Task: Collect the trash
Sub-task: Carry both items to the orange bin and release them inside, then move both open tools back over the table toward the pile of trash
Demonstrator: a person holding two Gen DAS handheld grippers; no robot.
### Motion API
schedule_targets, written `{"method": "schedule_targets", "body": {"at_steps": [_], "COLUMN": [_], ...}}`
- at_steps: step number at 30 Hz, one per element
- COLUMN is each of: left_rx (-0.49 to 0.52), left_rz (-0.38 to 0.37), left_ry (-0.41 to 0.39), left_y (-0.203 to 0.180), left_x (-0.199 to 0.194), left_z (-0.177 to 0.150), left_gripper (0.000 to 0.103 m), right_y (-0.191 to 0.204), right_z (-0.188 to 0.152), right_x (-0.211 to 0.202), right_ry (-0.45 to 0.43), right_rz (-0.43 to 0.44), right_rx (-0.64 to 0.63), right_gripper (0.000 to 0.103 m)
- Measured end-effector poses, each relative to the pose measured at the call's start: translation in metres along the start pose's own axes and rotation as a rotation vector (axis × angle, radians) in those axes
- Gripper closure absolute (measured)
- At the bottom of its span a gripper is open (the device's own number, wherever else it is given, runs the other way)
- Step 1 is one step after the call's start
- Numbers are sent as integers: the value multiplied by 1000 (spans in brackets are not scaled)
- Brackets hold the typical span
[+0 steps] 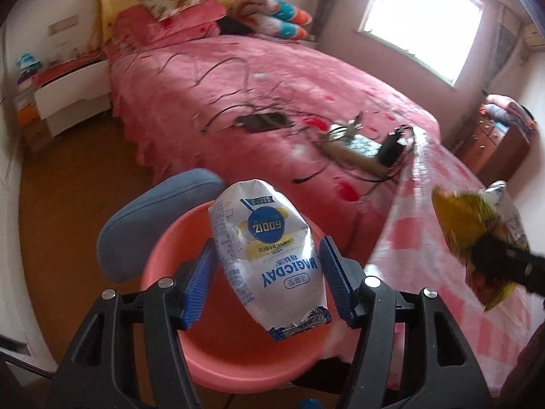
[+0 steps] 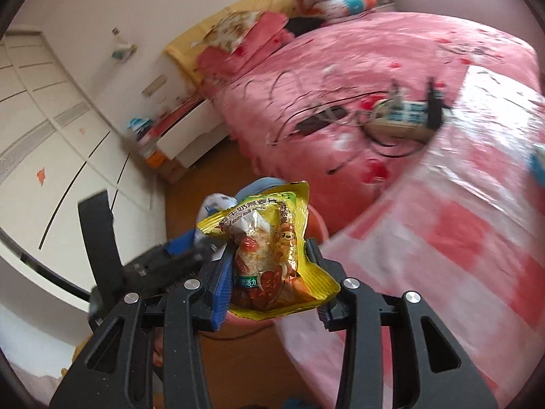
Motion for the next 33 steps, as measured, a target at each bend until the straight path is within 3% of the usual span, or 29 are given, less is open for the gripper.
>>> {"method": "schedule_targets", "body": {"at_steps": [1,3,4,5,9,13,23,25,33], "left_rx": [-7,-38,-60,-72,-84,-70,17,31,116], "left_rz": [10,32,46,54,72,43,-61,-90,-166], "left_ry": [1,4,3,1,7,-9,-4,9,20], "left_y": [4,17,25,29,39,34,-8,-18,-64], "left_x": [2,7,9,9,14,15,10,9,-4], "left_z": [0,-1,-2,-2,-4,-5,-13,-16,-18], "left_gripper": [40,24,21,20,17,17,17,17,17], "right_y": [5,8,7,3,-14,-33,-54,-58,-68], "right_z": [4,6,6,5,-1,-14,-46,-53,-70], "right_x": [11,18,20,19,6,-12,-46,-52,-82], "right_ry": [5,-2,-12,-19,-51,-94,-125,-133,-172], "right_rz": [1,0,-11,-21,-88,-175,-294,-327,-384], "right_rx": [-1,11,24,35,74,95,101,90,87], "right_gripper": [58,41,35,25,14,14,13,8,8]}}
Point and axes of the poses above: each gripper's, at about its wrist camera, not at the fingertips, and x roughly the way its jaws point, y to its left, z to its top, the point moved 5 cm from there along x, roughly the way its jaws point, and after that the axes turned 1 degree about -z, right-handed, at the moved point
